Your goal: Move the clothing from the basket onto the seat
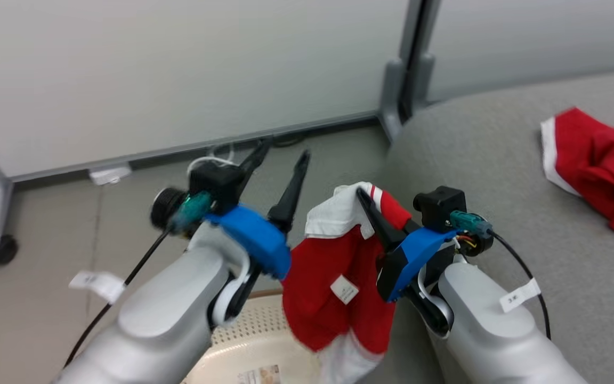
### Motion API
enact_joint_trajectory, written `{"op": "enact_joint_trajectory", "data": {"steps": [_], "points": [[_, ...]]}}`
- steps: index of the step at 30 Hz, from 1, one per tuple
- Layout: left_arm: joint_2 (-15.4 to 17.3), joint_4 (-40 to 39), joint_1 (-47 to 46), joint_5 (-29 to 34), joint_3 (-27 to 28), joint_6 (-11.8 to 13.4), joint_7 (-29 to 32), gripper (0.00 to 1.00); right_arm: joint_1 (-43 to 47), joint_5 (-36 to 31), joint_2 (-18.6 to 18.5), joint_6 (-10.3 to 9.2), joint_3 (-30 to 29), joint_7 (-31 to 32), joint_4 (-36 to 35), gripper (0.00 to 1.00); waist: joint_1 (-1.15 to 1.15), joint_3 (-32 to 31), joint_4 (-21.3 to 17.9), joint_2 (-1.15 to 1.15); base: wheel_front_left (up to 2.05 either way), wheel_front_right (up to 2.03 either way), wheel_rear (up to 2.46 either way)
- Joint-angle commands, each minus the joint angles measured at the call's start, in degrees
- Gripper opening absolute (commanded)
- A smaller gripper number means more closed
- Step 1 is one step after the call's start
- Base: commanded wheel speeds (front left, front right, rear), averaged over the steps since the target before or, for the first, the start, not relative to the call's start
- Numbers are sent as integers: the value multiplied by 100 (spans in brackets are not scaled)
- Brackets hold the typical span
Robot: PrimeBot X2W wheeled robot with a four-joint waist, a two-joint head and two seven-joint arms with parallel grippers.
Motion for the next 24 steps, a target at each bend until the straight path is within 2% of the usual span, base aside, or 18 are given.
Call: {"op": "enact_joint_trajectory", "data": {"steps": [1, 6, 10, 17, 24], "points": [[168, -282, 292, 255, 250, 77, -23, 100, -20, -119, -17, 1, -84, -28, -146, 0, 0, 18, -189, 0, 0, 0, 0], [644, -1361, 1312, 1049, 1215, 257, -25, 100, 212, -581, -76, 1, -414, -30, -692, 0, 0, 192, -798, 0, 0, 0, 0], [793, -1966, 2035, 1573, 1855, 321, -25, 100, 504, -845, -239, 1, -725, 149, -1292, 0, 0, 318, -1255, 0, 0, 0, 0], [743, -2425, 2888, 2139, 2646, -26, -25, 100, 1286, -1148, -504, 1, -1376, 757, -2626, 0, 0, 527, -1835, 0, 0, 0, 0], [606, -2266, 3306, 2437, 3036, -282, -22, 100, 2002, -1306, -376, 1, -1778, 1237, -3631, 0, 0, 672, -2232, 0, 0, 0, 0]]}}
